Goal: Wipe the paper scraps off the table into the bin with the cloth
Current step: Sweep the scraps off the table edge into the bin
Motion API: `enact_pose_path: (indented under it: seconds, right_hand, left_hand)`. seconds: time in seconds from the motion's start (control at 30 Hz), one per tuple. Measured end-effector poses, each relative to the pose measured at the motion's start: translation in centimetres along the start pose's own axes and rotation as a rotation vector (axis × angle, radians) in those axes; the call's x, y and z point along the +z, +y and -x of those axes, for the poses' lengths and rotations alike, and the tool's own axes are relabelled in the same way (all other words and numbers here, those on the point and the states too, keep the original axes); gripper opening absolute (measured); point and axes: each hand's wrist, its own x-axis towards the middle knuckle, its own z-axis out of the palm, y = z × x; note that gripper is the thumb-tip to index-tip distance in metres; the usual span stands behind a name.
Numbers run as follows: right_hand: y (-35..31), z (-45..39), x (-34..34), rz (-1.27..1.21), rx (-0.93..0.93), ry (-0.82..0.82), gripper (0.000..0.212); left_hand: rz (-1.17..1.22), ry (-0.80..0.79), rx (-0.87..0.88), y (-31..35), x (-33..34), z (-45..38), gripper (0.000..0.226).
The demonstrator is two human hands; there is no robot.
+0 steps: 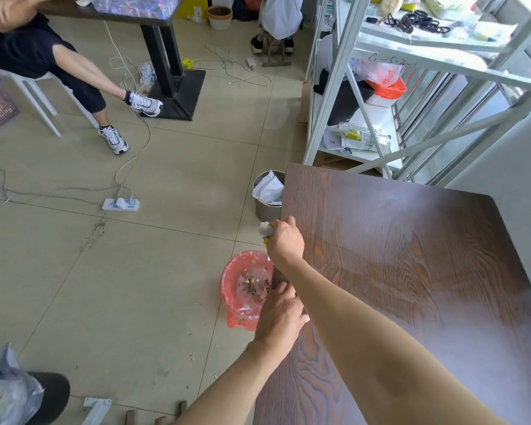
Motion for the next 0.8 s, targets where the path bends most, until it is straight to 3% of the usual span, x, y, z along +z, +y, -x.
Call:
enact_pose_path:
  seconds: [0.3, 0.43, 0.57, 0.8]
  right_hand:
    - [-0.3, -0.5, -1.4, -0.066, -0.075, -0.01, 0.033]
    - [1.9, 0.4, -3.6, -0.205, -0.003, 0.067, 0.031]
    - [5.0, 3.0, -4.4, -0.276, 0.113, 0.068, 0.014]
    - [5.2, 6.9, -1.2, -0.381, 0.232, 0.122, 0.038]
  left_hand:
    - [-0.007, 0.0, 0.007, 0.6, -0.8, 0.3, 0.023]
    - [-0.055, -0.014, -0.012, 0.9, -1.1, 0.5, 0.039]
    - [-0.095, -0.019, -0.012, 1.1, -1.1, 0.8, 0.045]
    - [-0.048, -0.015, 0.03, 0.5, -1.4, 2.3, 0.041]
